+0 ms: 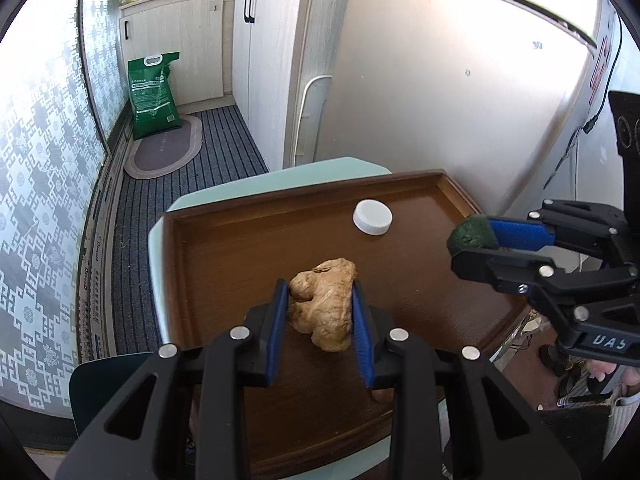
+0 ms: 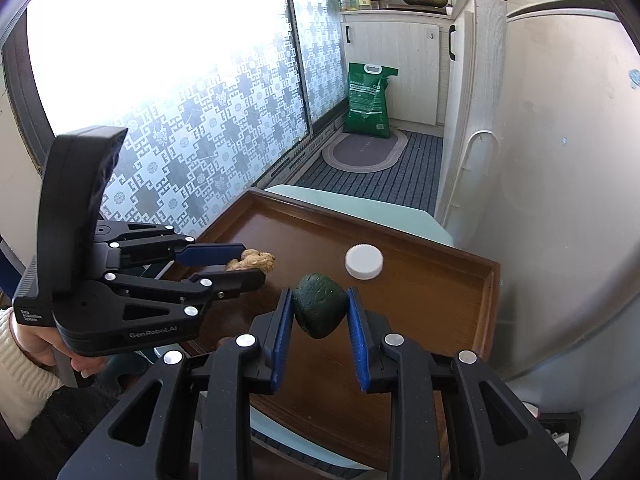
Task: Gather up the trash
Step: 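Grasp the dark green round item with the right gripper while the left gripper grasps the ginger root, then carry the ginger root and green item over the green bin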
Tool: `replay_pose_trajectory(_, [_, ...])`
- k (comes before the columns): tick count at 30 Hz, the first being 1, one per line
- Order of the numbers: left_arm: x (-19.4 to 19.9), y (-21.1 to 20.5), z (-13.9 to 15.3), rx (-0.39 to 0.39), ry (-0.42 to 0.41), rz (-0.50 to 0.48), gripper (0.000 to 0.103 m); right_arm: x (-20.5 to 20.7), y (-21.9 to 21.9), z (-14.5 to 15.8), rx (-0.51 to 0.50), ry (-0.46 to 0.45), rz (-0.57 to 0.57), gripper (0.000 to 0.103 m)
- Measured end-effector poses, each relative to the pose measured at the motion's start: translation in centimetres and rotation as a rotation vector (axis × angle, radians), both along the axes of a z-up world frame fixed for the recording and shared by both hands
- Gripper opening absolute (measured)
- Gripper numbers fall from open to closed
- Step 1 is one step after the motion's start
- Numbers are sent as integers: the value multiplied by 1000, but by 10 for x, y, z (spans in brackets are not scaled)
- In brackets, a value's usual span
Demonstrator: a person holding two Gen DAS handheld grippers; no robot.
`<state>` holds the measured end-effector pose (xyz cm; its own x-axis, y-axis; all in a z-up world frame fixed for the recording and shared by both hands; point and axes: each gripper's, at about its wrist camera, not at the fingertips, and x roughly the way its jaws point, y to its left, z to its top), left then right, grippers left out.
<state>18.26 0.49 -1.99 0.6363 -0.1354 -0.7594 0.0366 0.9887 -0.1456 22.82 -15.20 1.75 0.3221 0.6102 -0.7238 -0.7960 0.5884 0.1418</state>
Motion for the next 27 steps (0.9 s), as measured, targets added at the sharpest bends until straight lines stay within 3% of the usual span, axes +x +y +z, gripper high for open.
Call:
replay_pose_trajectory(19, [-55, 88, 24, -23, -57, 138, 33, -29, 91, 7, -19, -9, 119, 27])
replay_pose_trajectory(27, [-74, 114, 14, -9, -32, 173, 33, -41, 123, 9, -17, -11, 163, 27])
